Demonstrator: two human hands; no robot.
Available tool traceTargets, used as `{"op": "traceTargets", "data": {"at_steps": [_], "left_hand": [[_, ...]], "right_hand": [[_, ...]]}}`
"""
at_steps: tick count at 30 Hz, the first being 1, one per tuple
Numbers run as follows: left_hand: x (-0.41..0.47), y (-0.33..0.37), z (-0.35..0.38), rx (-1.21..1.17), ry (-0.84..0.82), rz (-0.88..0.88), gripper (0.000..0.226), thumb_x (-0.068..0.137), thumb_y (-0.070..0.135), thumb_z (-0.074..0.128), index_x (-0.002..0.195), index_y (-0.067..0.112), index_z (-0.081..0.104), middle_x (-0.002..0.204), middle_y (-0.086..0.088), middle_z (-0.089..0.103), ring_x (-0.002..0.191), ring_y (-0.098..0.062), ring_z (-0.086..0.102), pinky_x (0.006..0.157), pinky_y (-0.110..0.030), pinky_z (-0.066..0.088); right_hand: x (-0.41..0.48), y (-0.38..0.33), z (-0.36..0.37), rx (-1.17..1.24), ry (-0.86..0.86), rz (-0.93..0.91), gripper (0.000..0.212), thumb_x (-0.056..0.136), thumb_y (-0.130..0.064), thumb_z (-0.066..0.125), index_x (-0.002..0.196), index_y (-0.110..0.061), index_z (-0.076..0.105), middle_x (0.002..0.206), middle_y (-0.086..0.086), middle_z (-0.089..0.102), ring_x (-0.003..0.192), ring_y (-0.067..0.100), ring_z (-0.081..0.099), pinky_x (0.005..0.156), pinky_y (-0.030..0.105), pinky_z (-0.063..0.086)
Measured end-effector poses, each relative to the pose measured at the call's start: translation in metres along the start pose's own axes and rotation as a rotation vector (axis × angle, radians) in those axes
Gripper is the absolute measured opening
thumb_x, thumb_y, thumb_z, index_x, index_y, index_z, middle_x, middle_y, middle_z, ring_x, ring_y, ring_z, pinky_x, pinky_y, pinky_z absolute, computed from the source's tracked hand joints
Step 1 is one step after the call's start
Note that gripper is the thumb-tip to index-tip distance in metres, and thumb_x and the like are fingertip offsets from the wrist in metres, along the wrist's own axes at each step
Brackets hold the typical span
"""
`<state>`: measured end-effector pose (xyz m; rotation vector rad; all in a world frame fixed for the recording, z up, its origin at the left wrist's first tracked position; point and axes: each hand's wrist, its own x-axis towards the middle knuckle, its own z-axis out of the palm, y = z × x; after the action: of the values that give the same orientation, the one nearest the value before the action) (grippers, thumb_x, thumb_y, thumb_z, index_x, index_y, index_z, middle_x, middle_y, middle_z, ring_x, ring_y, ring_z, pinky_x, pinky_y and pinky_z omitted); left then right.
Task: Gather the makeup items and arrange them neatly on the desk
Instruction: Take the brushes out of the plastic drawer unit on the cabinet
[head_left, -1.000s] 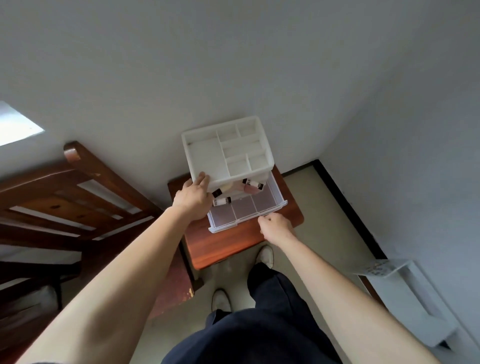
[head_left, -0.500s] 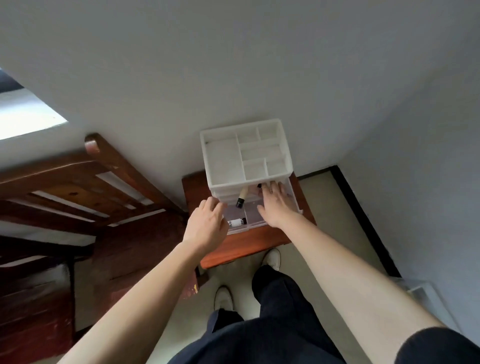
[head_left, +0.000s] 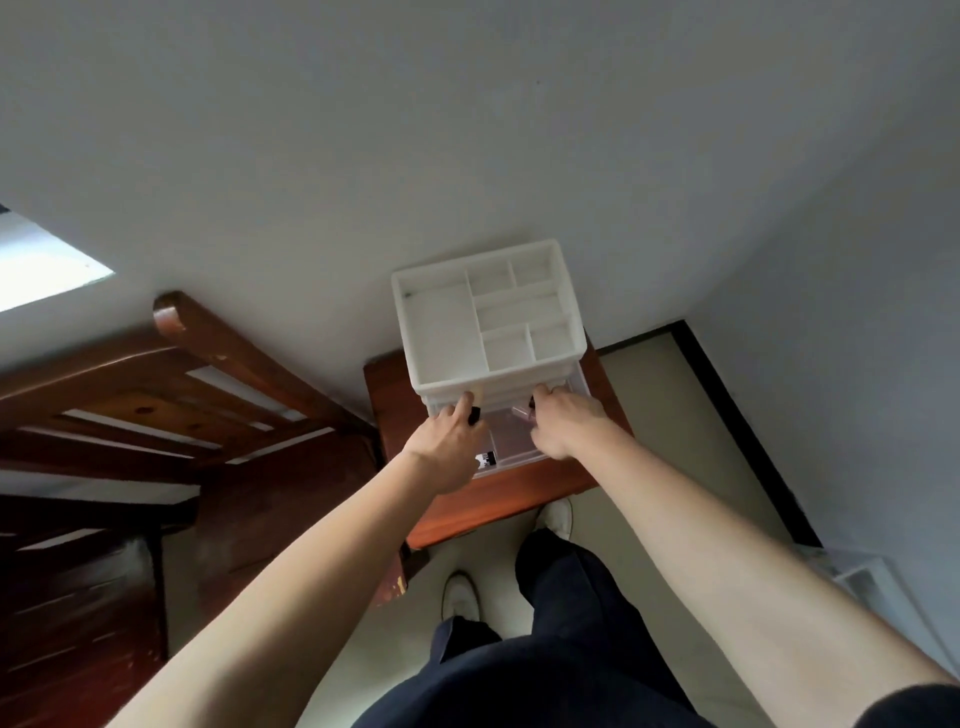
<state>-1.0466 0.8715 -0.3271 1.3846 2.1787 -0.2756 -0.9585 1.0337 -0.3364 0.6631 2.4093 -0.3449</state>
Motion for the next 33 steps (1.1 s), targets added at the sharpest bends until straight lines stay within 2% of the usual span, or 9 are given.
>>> {"op": "traceTargets", "data": {"at_steps": [5, 10, 15, 19, 23, 25, 27, 29, 33], "left_hand": [[0.019, 0.0, -0.001, 0.076, -0.105, -0.026, 0.063, 0.089, 0.04, 0.065, 0.143, 0.021, 0.039, 0.135, -0.016, 0.032, 0.115, -0.034, 0.048, 0.094, -0.043, 0.046], [0.021, 0.01, 0.004, 0.068, -0.045, -0.057, 0.046, 0.092, 0.006, 0.048, 0.137, 0.011, 0.043, 0.13, -0.019, 0.038, 0.102, -0.033, 0.056, 0.079, -0.04, 0.049], [0.022, 0.011, 0.01, -0.024, 0.015, -0.086, 0.047, 0.089, 0.005, 0.049, 0.137, 0.009, 0.045, 0.126, -0.018, 0.041, 0.096, -0.037, 0.059, 0.077, -0.043, 0.05], [0.007, 0.012, 0.007, -0.143, 0.123, -0.056, 0.069, 0.087, 0.011, 0.056, 0.151, 0.016, 0.029, 0.123, -0.014, 0.043, 0.094, -0.037, 0.059, 0.067, -0.039, 0.042], [-0.012, 0.009, 0.01, -0.293, 0.304, -0.059, 0.054, 0.079, 0.012, 0.061, 0.133, 0.01, 0.052, 0.11, -0.014, 0.049, 0.08, -0.036, 0.056, 0.06, -0.035, 0.043], [-0.022, 0.01, 0.011, -0.385, 0.376, -0.093, 0.05, 0.077, 0.012, 0.062, 0.127, 0.009, 0.055, 0.103, -0.011, 0.05, 0.078, -0.034, 0.055, 0.061, -0.034, 0.045], [-0.034, 0.015, 0.011, -0.517, 0.44, -0.143, 0.035, 0.081, 0.015, 0.061, 0.114, 0.007, 0.053, 0.096, -0.008, 0.049, 0.074, -0.034, 0.051, 0.062, -0.033, 0.04], [-0.042, 0.019, 0.014, -0.647, 0.485, -0.192, 0.017, 0.09, 0.018, 0.055, 0.096, 0.009, 0.043, 0.09, -0.005, 0.049, 0.071, -0.033, 0.046, 0.063, -0.034, 0.036], [-0.052, 0.028, 0.024, -0.718, 0.541, -0.273, 0.016, 0.093, 0.018, 0.051, 0.09, 0.01, 0.037, 0.089, -0.011, 0.057, 0.079, -0.039, 0.053, 0.064, -0.035, 0.034]], "right_hand": [[-0.014, 0.013, -0.009, 0.047, 0.047, 0.054, 0.041, 0.097, -0.031, 0.046, 0.13, -0.007, 0.045, 0.129, 0.013, 0.058, 0.111, 0.034, 0.061, 0.077, 0.035, 0.042], [-0.025, 0.021, -0.002, 0.163, 0.101, 0.085, 0.041, 0.095, -0.035, 0.047, 0.126, -0.009, 0.047, 0.121, 0.013, 0.061, 0.104, 0.033, 0.062, 0.08, 0.038, 0.049], [-0.037, 0.023, 0.003, 0.229, 0.162, 0.095, 0.039, 0.094, -0.036, 0.047, 0.122, -0.009, 0.047, 0.118, 0.015, 0.059, 0.103, 0.036, 0.062, 0.082, 0.041, 0.049], [-0.048, 0.021, 0.005, 0.33, 0.204, 0.13, 0.039, 0.091, -0.04, 0.049, 0.114, -0.009, 0.046, 0.11, 0.013, 0.062, 0.094, 0.034, 0.062, 0.078, 0.041, 0.052], [-0.06, 0.017, 0.009, 0.493, 0.187, 0.198, 0.036, 0.09, -0.044, 0.054, 0.105, -0.013, 0.043, 0.098, 0.005, 0.056, 0.085, 0.027, 0.058, 0.068, 0.034, 0.045], [-0.064, 0.013, 0.012, 0.595, 0.179, 0.274, 0.036, 0.09, -0.045, 0.054, 0.102, -0.014, 0.041, 0.097, 0.005, 0.058, 0.083, 0.027, 0.062, 0.067, 0.034, 0.05], [-0.068, 0.008, 0.02, 0.713, 0.177, 0.357, 0.038, 0.09, -0.047, 0.052, 0.104, -0.014, 0.041, 0.099, 0.008, 0.065, 0.081, 0.027, 0.069, 0.069, 0.037, 0.059], [-0.068, 0.008, 0.028, 0.815, 0.162, 0.418, 0.042, 0.09, -0.049, 0.049, 0.11, -0.013, 0.042, 0.103, 0.011, 0.068, 0.084, 0.027, 0.071, 0.07, 0.036, 0.058], [-0.073, 0.002, 0.036, 1.137, 0.125, 0.439, 0.058, 0.097, -0.038, 0.048, 0.143, -0.008, 0.031, 0.1, 0.01, 0.068, 0.092, 0.027, 0.071, 0.073, 0.037, 0.062]]}}
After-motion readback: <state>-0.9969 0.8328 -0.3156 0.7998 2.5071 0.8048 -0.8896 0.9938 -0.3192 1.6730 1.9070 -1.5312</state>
